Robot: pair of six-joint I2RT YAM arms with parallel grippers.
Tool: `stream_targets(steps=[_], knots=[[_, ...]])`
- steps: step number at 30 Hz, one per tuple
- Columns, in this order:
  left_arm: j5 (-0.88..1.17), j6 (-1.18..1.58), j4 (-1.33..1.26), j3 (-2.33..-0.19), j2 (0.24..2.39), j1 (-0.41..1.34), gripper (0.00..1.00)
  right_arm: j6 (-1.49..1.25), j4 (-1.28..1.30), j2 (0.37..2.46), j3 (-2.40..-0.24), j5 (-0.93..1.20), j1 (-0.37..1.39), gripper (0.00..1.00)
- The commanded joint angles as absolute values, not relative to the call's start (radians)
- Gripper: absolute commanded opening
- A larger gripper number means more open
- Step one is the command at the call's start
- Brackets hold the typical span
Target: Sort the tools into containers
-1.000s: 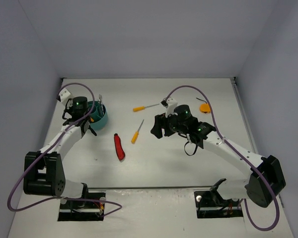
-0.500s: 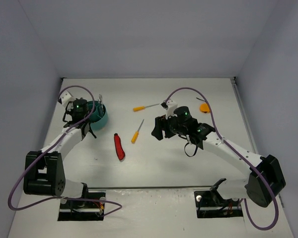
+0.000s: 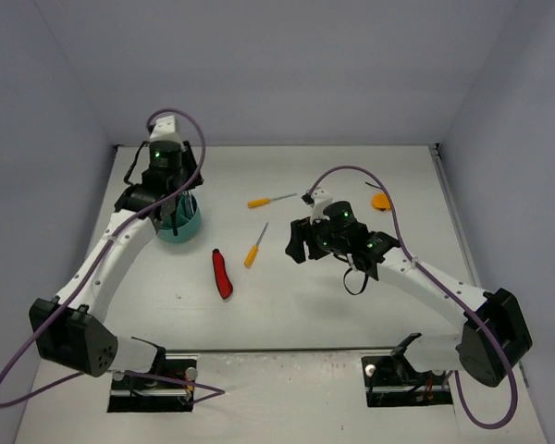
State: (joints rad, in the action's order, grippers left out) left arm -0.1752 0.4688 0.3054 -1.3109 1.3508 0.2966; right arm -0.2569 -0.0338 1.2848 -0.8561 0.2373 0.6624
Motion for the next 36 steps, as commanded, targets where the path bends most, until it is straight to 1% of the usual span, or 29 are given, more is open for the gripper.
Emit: stream_targets(steps=[1, 9, 14, 20, 28, 36], knots=[[-0.033, 0.315, 0.594, -1.477, 1.501, 0.390, 0.31, -0.252, -0.049, 1.252, -0.850, 0.204, 0.663, 0.62], [0.000, 0.275, 0.723, -1.710, 1.774, 0.540, 0.35, -0.261, -0.021, 1.215, -0.806, 0.186, 0.660, 0.62], [0.024, 0.273, 0.812, -1.889, 1.983, 0.572, 0.39, -0.275, -0.011, 1.185, -0.780, 0.186, 0.660, 0.62], [0.056, 0.282, 0.870, -2.034, 2.176, 0.586, 0.40, -0.285, -0.005, 1.175, -0.755, 0.187, 0.661, 0.62], [0.069, 0.288, 0.937, -2.134, 2.305, 0.586, 0.38, -0.290, -0.005, 1.177, -0.744, 0.185, 0.661, 0.62], [0.086, 0.302, 0.959, -2.155, 2.353, 0.576, 0.31, -0.294, -0.005, 1.177, -0.730, 0.181, 0.661, 0.62]])
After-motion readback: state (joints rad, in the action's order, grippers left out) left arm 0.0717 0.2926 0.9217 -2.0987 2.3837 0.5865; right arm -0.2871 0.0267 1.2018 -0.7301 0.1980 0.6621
